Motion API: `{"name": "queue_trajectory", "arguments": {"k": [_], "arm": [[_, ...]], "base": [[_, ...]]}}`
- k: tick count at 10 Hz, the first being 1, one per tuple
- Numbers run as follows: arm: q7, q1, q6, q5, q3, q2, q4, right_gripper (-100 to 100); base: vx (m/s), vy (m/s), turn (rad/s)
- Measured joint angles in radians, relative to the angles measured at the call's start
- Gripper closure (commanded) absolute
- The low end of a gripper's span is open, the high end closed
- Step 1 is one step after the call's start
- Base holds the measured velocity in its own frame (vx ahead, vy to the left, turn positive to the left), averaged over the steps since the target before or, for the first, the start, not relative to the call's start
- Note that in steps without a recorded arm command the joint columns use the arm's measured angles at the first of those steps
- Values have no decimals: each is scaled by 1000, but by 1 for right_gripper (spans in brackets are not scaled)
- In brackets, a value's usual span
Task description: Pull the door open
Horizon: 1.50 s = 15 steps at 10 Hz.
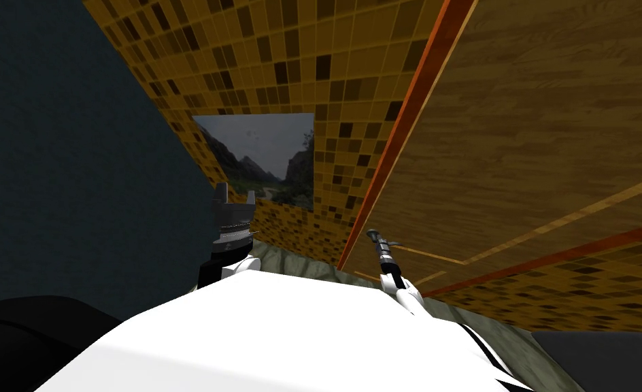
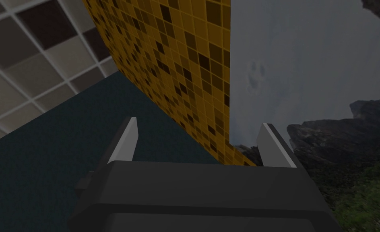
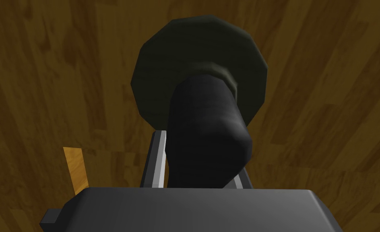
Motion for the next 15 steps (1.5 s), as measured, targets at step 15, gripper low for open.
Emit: {"name": "queue_trajectory", "arguments": {"k": [15], "arm": [[-122, 42, -77, 67, 111, -58, -8, 100]], "base": [[-159, -54, 72]]}}
